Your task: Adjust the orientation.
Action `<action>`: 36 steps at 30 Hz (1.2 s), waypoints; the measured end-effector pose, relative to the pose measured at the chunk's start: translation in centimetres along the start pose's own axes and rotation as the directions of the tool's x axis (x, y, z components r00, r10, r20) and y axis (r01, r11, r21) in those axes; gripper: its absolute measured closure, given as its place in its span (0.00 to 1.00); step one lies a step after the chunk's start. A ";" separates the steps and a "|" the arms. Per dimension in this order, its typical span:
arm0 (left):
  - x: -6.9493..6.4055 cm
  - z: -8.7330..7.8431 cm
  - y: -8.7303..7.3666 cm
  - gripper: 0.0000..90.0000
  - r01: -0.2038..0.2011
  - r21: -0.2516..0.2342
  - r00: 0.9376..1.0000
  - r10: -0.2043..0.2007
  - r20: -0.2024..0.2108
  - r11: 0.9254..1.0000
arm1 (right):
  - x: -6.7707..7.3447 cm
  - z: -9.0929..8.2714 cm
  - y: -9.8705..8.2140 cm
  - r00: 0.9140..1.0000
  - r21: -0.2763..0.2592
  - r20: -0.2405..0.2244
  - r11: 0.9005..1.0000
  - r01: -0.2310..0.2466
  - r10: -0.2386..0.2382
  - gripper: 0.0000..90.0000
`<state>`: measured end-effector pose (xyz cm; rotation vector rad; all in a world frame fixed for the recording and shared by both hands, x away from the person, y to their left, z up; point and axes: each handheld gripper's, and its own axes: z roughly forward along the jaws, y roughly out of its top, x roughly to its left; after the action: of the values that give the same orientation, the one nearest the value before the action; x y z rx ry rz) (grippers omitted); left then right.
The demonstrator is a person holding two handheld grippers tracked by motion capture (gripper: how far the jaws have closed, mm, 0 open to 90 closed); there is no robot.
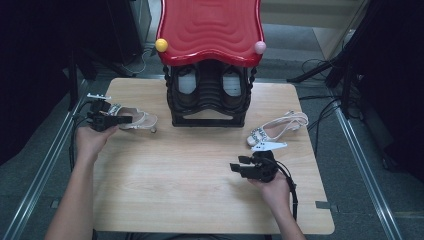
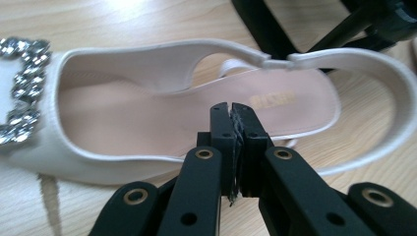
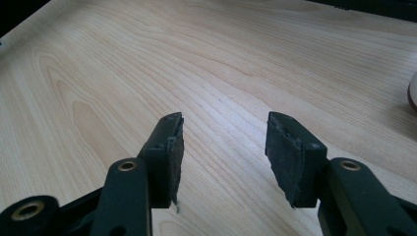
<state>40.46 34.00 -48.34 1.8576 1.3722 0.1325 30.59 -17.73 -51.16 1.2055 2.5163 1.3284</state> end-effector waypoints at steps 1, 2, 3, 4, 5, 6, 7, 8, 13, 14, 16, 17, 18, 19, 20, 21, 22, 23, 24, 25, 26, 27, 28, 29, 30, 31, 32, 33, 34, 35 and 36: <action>-0.3 0.0 0.2 0.98 -0.006 0.000 1.000 0.006 0.002 1.000 | 0.0 0.0 0.0 1.000 -0.001 -0.001 1.000 -0.001 0.001 0.55; -0.6 0.0 0.3 0.98 -0.014 0.000 1.000 0.014 0.001 1.000 | 0.0 0.0 0.0 1.000 0.001 -0.001 1.000 0.000 0.000 0.55; -0.9 0.1 0.4 0.98 -0.022 0.002 1.000 0.022 0.004 1.000 | 0.0 0.0 0.0 1.000 0.002 0.001 1.000 0.000 0.000 0.55; -1.2 0.2 0.5 0.98 -0.030 0.001 1.000 0.030 0.005 1.000 | 0.0 0.0 0.0 1.000 0.002 0.002 1.000 -0.002 0.002 0.55; -1.5 0.3 0.6 0.98 -0.039 0.006 0.999 0.038 0.008 0.999 | 0.0 -0.1 0.0 1.000 0.002 0.001 1.000 -0.003 0.003 0.55; -1.8 0.4 0.7 0.98 -0.045 0.006 0.999 0.045 0.010 0.999 | 0.0 -0.1 -0.1 1.000 0.001 0.002 1.000 -0.003 0.003 0.55; -2.0 0.4 0.8 0.98 -0.046 0.005 0.999 0.046 0.016 0.999 | 0.0 -0.1 -0.1 1.000 0.001 0.002 1.000 -0.003 0.003 0.55; -2.2 0.5 0.8 0.98 -0.048 0.006 0.999 0.048 0.022 0.999 | 0.0 -0.1 -0.1 1.000 0.002 0.003 1.000 0.000 0.000 0.55; -2.7 0.7 0.5 0.98 -0.053 0.019 0.998 0.052 0.042 0.998 | 0.0 0.0 -0.1 1.000 0.006 -0.002 1.000 0.001 -0.001 0.55; -2.7 0.7 0.4 0.98 -0.052 0.023 0.998 0.051 0.042 0.998 | 0.0 0.1 -0.1 1.000 0.008 -0.002 1.000 -0.001 0.001 0.55; -2.6 0.7 0.3 0.98 -0.049 0.025 0.998 0.048 0.043 0.998 | 0.0 0.3 0.0 1.000 0.010 -0.003 1.000 0.008 -0.008 0.55; -2.6 0.6 0.1 0.98 -0.045 0.031 0.998 0.044 0.040 0.999 | 0.0 0.3 0.0 1.000 0.010 -0.003 1.000 0.008 -0.008 0.55; -2.5 0.6 -0.1 0.98 -0.045 0.035 0.998 0.044 0.037 0.998 | 0.1 0.5 0.2 1.000 0.015 -0.010 1.000 0.012 -0.011 0.55; -2.4 0.4 -0.4 0.98 -0.039 0.033 0.999 0.038 0.027 0.999 | 0.1 0.7 0.3 1.000 0.015 -0.013 1.000 0.014 -0.014 0.55; -2.3 0.3 -0.5 0.98 -0.037 0.034 0.999 0.036 0.029 0.999 | 0.1 0.9 0.4 1.000 0.017 -0.016 1.000 0.021 -0.020 0.55; -2.2 0.1 -0.6 0.98 -0.037 0.032 0.999 0.036 0.027 0.999 | 0.2 1.0 0.5 1.000 0.020 -0.020 1.000 0.018 -0.018 0.55; -2.1 -0.1 -0.8 0.98 -0.035 0.032 0.999 0.034 0.023 0.999 | 0.2 1.1 0.6 0.999 0.018 -0.025 1.000 0.025 -0.024 0.55; -2.1 -0.2 -0.9 0.98 -0.031 0.031 0.999 0.031 0.017 0.999 | 0.3 1.3 0.6 0.999 0.018 -0.026 0.999 0.030 -0.029 0.55; -2.1 -0.2 -0.9 0.98 -0.031 0.031 0.999 0.031 0.017 0.999 | 0.3 1.3 0.6 0.999 0.018 -0.026 0.999 0.030 -0.029 0.55; -2.0 -0.5 -1.1 0.98 -0.031 0.032 1.000 0.031 0.003 0.999 | 0.3 1.5 0.8 0.999 0.016 -0.033 0.999 0.037 -0.037 0.55; -1.9 -0.6 -1.2 0.98 -0.034 0.037 0.999 0.035 -0.017 0.999 | 0.3 1.6 0.8 0.999 0.018 -0.037 0.999 0.038 -0.038 0.55; -1.9 -0.6 -1.3 0.98 -0.036 0.043 0.999 0.037 -0.037 0.998 | 0.3 1.7 0.9 0.999 0.015 -0.039 0.999 0.038 -0.037 0.55; -1.8 -0.7 -1.5 0.99 -0.035 0.044 0.998 0.037 -0.049 0.998 | 0.4 1.8 1.0 0.999 0.018 -0.041 0.999 0.036 -0.036 0.55; -1.6 -0.9 -1.5 0.99 -0.032 0.049 0.998 0.034 -0.045 0.998 | 0.4 1.9 1.1 0.999 0.030 -0.042 0.999 0.036 -0.035 0.55; -1.5 -1.0 -1.7 0.99 -0.027 0.040 0.998 0.029 -0.053 0.999 | 0.4 2.0 1.2 0.998 0.030 -0.042 0.999 0.042 -0.041 0.55; -1.4 -1.2 -1.7 0.99 -0.022 0.039 0.998 0.025 -0.064 0.999 | 0.5 2.0 1.3 0.998 0.026 -0.045 0.999 0.043 -0.042 0.55; -1.4 -1.2 -1.7 0.99 -0.022 0.039 0.998 0.025 -0.064 0.999 | 0.5 2.0 1.3 0.998 0.026 -0.045 0.999 0.043 -0.042 0.55; -1.1 -1.5 -1.9 0.99 -0.018 0.041 0.996 0.022 -0.086 0.999 | 0.6 2.3 1.4 0.998 0.032 -0.047 0.998 0.046 -0.044 0.55; -1.1 -1.5 -1.9 0.99 -0.018 0.041 0.996 0.022 -0.086 0.999 | 0.6 2.4 1.4 0.998 0.036 -0.049 0.998 0.048 -0.046 0.55; -0.8 -1.8 -2.0 0.99 -0.012 0.044 0.994 0.017 -0.106 0.999 | 0.7 2.5 1.4 0.998 0.040 -0.051 0.998 0.050 -0.048 0.55; -0.8 -1.8 -2.0 0.99 -0.012 0.044 0.994 0.017 -0.106 0.999 | 0.7 2.5 1.4 0.997 0.041 -0.052 0.998 0.052 -0.049 0.55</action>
<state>37.73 34.45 -48.16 1.9205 1.4440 0.2132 31.93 -15.07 -51.52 1.1213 2.6037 1.3181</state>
